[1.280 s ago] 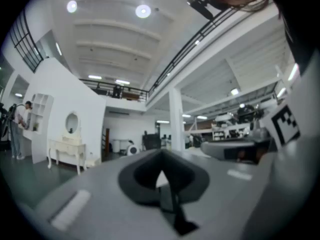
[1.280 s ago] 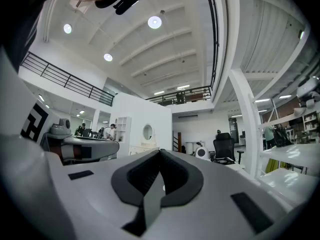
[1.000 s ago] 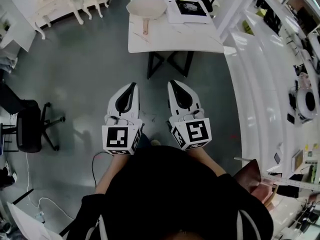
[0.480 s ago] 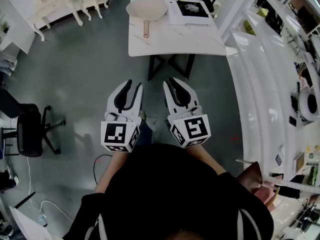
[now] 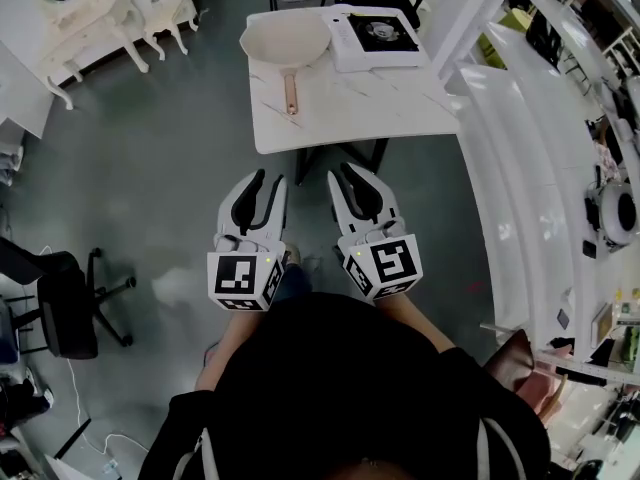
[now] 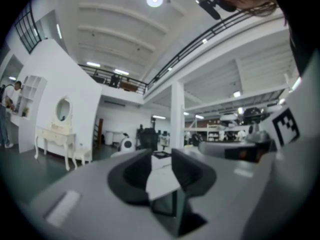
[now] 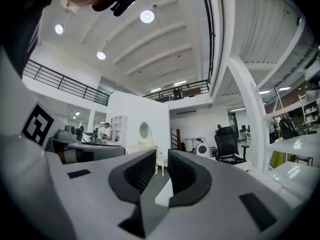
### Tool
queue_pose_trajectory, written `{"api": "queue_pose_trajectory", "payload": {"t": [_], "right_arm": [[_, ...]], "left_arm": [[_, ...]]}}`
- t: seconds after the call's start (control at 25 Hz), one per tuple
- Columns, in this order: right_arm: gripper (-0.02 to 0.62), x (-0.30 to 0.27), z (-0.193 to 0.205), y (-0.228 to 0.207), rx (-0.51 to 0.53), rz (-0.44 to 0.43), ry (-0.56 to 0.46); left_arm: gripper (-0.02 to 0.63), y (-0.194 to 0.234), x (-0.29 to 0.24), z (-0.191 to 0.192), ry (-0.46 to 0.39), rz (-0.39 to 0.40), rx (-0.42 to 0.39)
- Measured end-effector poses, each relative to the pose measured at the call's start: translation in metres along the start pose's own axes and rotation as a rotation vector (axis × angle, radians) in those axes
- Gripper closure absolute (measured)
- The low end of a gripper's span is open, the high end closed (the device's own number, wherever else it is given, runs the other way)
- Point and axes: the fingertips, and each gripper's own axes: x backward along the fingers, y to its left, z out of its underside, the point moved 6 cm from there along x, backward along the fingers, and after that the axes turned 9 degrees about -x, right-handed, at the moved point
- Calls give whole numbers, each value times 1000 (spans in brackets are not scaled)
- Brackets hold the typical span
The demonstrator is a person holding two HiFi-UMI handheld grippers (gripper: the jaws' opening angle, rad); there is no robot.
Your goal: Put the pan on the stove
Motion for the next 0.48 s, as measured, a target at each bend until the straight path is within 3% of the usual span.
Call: {"api": "queue_pose_trajectory", "payload": {"t": [0.48], "right_arm": [[508,-127,20,-28,-37,81,55]], "left_arm": [[459,92,-105,22,5,98,-10]]}}
